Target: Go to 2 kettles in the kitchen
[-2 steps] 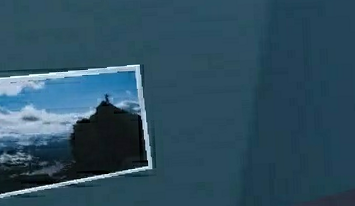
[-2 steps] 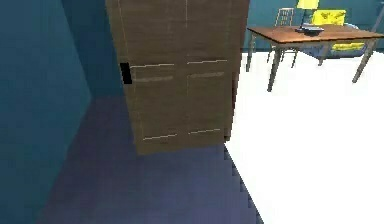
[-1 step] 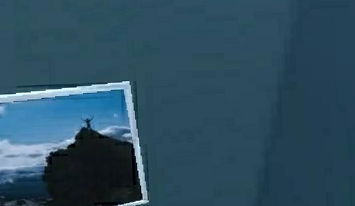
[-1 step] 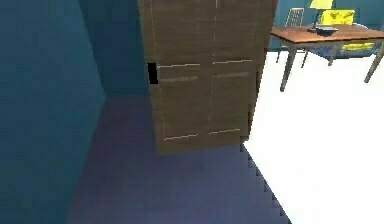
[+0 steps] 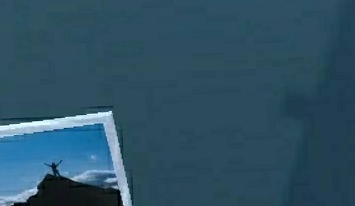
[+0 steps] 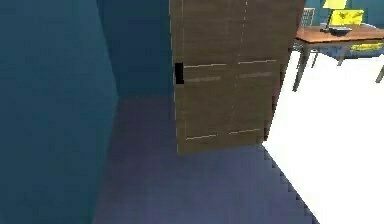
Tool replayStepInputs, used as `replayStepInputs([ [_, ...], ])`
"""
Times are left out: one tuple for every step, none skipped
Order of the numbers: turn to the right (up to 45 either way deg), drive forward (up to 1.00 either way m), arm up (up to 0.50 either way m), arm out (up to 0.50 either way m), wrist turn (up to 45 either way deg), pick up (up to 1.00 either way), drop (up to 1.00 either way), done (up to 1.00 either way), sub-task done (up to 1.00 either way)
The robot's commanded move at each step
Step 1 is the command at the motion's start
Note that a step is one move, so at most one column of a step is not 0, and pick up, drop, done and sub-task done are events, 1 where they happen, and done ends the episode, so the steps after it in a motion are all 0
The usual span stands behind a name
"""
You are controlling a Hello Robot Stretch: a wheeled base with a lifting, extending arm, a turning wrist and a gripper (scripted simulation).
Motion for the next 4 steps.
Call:
replayStepInputs([
  [45.0, 0.00, 0.00, 0.00, 0.0, 0.00, 0.00, 0.00, 0.00],
  [45.0, 0.00, 0.00, 0.00, 0.0, 0.00, 0.00, 0.00, 0.00],
  [6.0, 0.00, 0.00, 0.00, 0.0, 0.00, 0.00, 0.00, 0.00],
  [0.0, 0.20, 0.00, 0.00, 0.0, 0.00, 0.00, 0.00, 0.00],
])
